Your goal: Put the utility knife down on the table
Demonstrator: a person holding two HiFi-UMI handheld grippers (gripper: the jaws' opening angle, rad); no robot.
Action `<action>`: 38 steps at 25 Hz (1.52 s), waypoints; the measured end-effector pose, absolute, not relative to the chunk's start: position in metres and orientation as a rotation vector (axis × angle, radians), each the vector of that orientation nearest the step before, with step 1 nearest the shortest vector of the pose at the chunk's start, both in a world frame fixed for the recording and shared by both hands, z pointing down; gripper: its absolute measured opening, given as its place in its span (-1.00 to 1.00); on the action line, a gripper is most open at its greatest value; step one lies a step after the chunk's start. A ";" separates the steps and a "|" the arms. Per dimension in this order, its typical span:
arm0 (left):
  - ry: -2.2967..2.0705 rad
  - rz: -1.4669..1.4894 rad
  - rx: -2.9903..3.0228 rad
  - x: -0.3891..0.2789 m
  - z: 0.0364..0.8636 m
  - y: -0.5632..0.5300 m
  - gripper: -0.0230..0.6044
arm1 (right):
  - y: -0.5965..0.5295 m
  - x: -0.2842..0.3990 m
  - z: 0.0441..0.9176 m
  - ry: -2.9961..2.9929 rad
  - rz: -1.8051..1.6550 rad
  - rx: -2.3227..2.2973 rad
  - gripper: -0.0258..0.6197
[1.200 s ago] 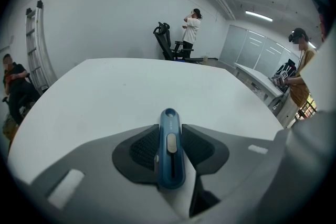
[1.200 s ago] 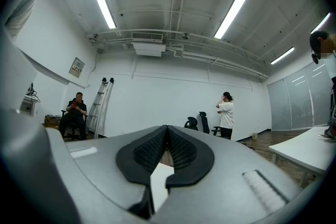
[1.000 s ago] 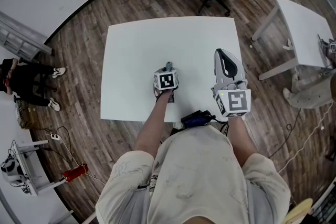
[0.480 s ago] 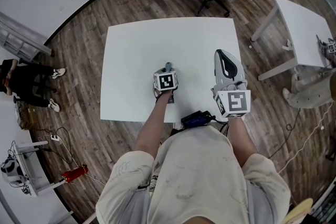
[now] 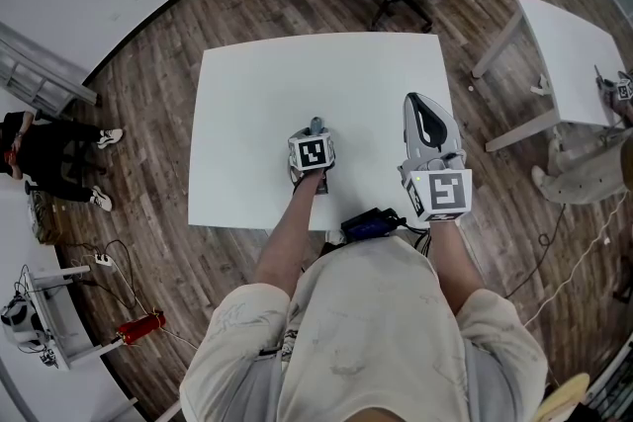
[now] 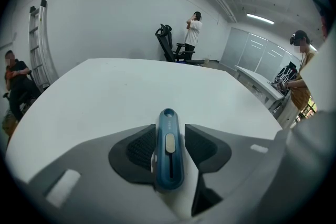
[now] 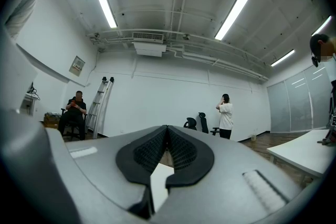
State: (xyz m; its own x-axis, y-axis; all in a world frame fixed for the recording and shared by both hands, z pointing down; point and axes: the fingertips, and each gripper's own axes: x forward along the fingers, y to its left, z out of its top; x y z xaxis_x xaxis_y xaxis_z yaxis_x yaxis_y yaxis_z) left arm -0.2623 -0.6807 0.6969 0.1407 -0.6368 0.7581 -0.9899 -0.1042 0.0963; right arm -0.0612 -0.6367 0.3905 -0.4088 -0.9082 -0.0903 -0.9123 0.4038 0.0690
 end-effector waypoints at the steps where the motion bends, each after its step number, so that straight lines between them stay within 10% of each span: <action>1: -1.558 0.739 1.814 -0.262 0.697 -0.680 -0.31 | -0.636 -0.061 0.390 2.600 0.168 -1.686 -0.91; 38: -1.620 0.621 1.876 -0.261 0.686 -0.684 -0.22 | -0.641 -0.058 0.396 2.606 0.164 -1.690 -0.91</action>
State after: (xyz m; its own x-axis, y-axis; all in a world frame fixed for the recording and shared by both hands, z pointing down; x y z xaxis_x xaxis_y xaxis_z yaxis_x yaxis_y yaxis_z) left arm -0.2608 -0.6845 0.6863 0.1550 -0.7186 0.6780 -0.9876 -0.0965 0.1236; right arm -0.0579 -0.6406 0.3957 -0.4092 -0.9086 -0.0833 -0.9119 0.4041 0.0717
